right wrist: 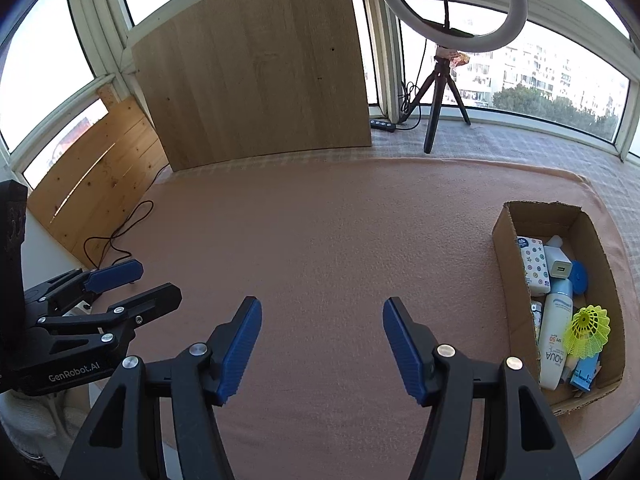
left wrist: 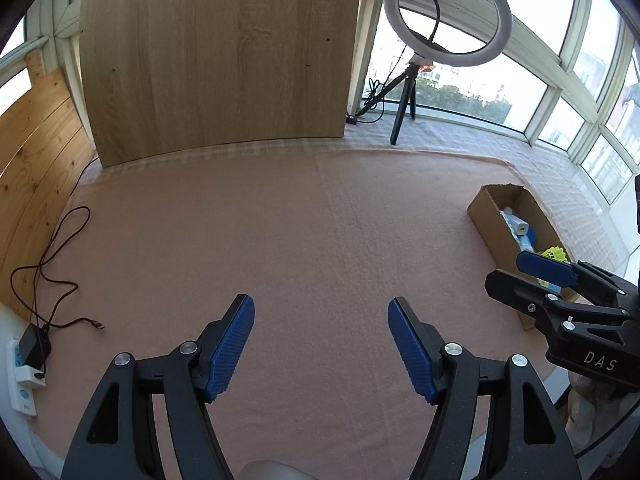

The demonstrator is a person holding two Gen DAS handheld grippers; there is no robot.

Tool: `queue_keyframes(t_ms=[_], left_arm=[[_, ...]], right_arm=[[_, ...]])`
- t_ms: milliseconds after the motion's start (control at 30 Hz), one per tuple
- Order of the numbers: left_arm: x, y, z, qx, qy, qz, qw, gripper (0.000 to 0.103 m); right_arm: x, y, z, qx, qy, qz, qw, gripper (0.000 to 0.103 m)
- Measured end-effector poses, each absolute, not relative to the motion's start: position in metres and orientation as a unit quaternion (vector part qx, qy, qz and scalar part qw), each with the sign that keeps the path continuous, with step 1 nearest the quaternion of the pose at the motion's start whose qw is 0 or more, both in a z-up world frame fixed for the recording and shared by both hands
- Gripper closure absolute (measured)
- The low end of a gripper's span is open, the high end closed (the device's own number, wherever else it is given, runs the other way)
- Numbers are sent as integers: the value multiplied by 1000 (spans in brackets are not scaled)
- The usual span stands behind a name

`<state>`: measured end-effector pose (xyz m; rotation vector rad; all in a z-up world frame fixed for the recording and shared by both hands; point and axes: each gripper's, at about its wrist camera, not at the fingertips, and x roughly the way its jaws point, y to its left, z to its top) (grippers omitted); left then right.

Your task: Organize objects

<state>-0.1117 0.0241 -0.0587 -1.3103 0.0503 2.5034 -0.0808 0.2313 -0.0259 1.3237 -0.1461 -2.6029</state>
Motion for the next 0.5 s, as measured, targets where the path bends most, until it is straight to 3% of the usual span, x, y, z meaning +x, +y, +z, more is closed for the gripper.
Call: queue_keyframes(t_ms=[500], left_arm=[[-105,-7,-72,-466,7,876,126,30]], right_arm=[[-74,204,-33,448,-42,-888,97,44]])
